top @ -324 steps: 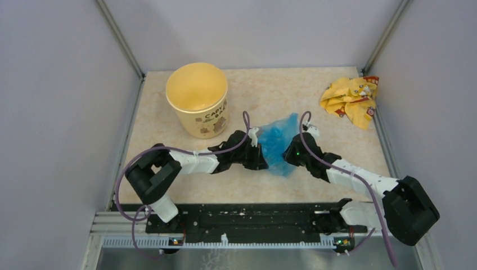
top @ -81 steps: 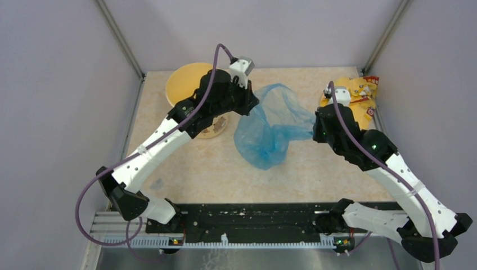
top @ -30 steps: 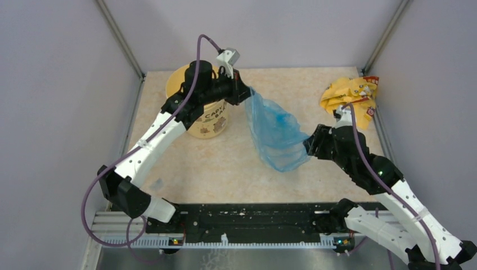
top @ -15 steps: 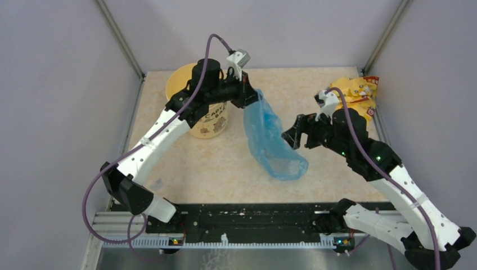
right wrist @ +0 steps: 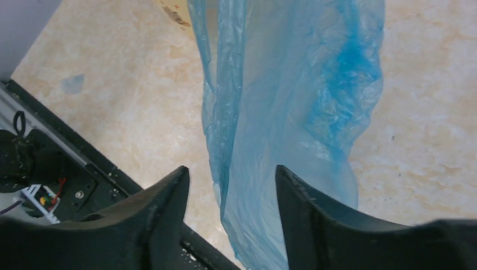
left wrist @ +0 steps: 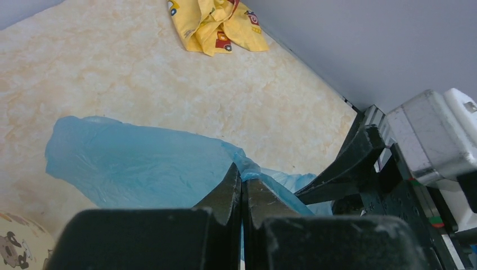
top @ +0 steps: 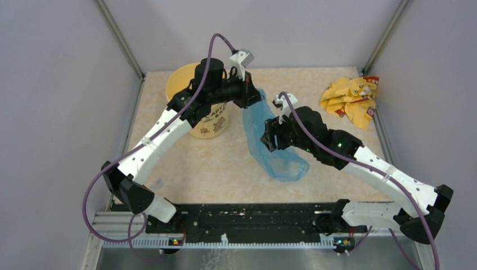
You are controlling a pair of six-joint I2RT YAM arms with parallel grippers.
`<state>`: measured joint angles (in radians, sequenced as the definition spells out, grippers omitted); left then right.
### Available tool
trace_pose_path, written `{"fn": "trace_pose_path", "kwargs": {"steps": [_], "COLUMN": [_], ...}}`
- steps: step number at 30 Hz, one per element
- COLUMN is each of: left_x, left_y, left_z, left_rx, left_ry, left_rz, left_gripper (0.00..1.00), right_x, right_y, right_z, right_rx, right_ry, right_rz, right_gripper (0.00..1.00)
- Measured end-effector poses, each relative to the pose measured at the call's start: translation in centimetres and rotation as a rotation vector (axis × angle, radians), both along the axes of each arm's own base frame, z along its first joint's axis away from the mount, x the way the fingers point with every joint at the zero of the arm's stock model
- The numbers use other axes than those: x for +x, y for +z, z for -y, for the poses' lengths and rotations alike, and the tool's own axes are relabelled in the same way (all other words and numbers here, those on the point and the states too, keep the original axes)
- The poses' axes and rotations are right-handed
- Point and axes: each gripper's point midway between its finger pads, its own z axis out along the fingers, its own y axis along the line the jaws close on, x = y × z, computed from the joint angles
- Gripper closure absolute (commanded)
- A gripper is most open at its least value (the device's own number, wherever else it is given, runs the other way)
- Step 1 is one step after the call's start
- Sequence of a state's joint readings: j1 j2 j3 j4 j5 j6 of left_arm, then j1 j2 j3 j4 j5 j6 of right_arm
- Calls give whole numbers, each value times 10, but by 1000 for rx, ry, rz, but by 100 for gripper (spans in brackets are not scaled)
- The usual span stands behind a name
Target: Put the trash bags into the trash bin
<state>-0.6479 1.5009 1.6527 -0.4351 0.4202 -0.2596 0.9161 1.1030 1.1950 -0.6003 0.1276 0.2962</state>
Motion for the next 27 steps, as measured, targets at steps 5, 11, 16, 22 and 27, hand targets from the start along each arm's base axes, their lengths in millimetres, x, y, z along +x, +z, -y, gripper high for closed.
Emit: {"fn": "trace_pose_path", "kwargs": {"steps": [5, 11, 16, 22, 27], "left_x": [2, 2, -1, -9, -17], "left_y": [0, -2, -3, -2, 1], "left_z": [-1, -2, -5, -13, -21], "left_rx": [1, -3, -12, -17, -19], "left_ry": [11, 23, 32, 42, 50], "left_rz": [1, 0, -11, -5, 11], "left_gripper": [100, 85, 62, 37, 19], "right_x": [12, 22, 37, 50, 59], "right_y": [3, -3, -2, 36, 63], "right_z": [10, 18, 35, 64, 80], "right_rx": [-2, -38, -120, -145, -166], "right_ry": [-97, -177, -312, -476, -569], "right_rz": [27, 26, 26, 109, 173], "right_gripper": [88, 100, 100, 100, 100]}}
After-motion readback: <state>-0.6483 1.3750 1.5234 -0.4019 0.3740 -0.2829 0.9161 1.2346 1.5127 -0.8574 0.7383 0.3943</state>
